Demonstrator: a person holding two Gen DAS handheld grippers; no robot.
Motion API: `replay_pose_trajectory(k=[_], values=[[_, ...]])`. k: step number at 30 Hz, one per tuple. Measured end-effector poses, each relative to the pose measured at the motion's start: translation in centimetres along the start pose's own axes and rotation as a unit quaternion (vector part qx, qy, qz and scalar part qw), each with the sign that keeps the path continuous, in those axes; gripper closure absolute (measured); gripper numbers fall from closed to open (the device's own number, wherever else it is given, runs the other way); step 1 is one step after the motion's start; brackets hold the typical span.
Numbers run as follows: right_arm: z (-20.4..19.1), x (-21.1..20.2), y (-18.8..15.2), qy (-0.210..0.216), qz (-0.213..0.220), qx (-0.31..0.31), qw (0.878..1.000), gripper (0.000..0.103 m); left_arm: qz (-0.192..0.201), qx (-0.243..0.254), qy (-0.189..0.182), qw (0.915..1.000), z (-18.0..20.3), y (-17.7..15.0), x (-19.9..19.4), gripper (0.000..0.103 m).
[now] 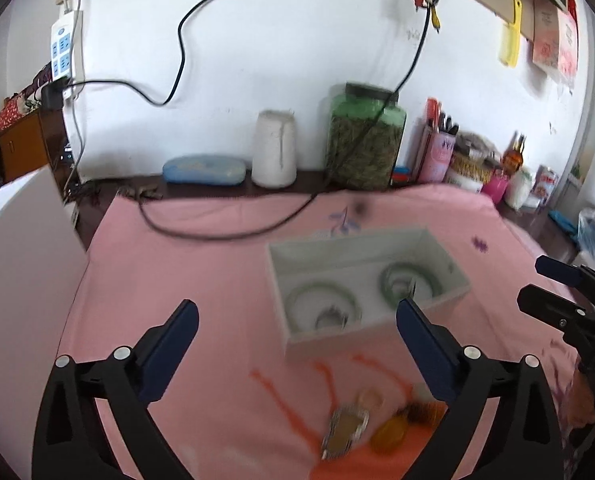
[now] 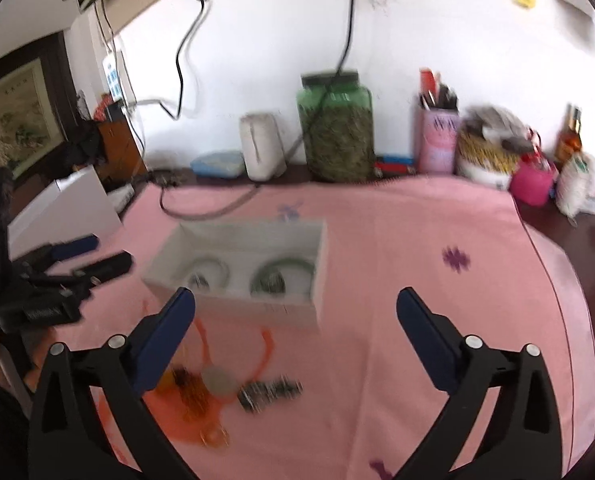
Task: Organize jewelry
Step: 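Withdraw both grippers from the white box back over the cloth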
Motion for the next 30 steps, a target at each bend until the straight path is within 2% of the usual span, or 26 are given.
replay_pose_trajectory(k=[7, 8, 12, 16, 25, 28, 30], values=[[2.3, 1.7, -4.5, -0.037, -0.032, 0.002, 0.999, 0.007, -0.037, 0.017, -0.018, 0.999, 1.1, -3.6, 0.7, 0.006], [2.8, 2.4, -4.8, -0.039, -0.053, 0.013, 0.998, 0.007, -0.038, 0.021, -0.018, 0.9989, 1.3, -3.8, 0.8, 0.006], [4.8, 3.3, -5.2, -0.007, -0.079, 0.071, 0.994, 0.006, -0.05, 0.039, -0.016, 0.9979, 2.4, -4.2, 2.2, 0.006], [5.5, 3.2, -5.4, 0.007, -0.073, 0.1, 0.992, 0.007, -0.071, 0.044, -0.026, 0.9962, 3.1, -4.7, 3.4, 0.006], [4.2, 3.6, -5.6, -0.027, -0.096, 0.054, 0.994, 0.006, -0.073, 0.068, -0.02, 0.9948, 3.8, -5.5, 3.8, 0.006], [2.2, 4.0, -6.4, -0.057, -0.13, -0.038, 0.989, 0.006, -0.079, 0.07, -0.031, 0.9939, 3.6, -5.9, 3.3, 0.006], [0.9, 4.0, -6.9, -0.053, -0.131, -0.077, 0.987, 0.006, -0.086, 0.077, -0.043, 0.9924, 3.6, -6.4, 2.9, 0.006]])
Point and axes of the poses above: each gripper's, at about its wrist camera, not at the fingertips, and x roughly the way its jaws point, z to its right, y to its top, the point moved 2 cm from there along x, roughly the way its jaws point, and after that the axes turned 1 degree about y, right-handed, at the moved point
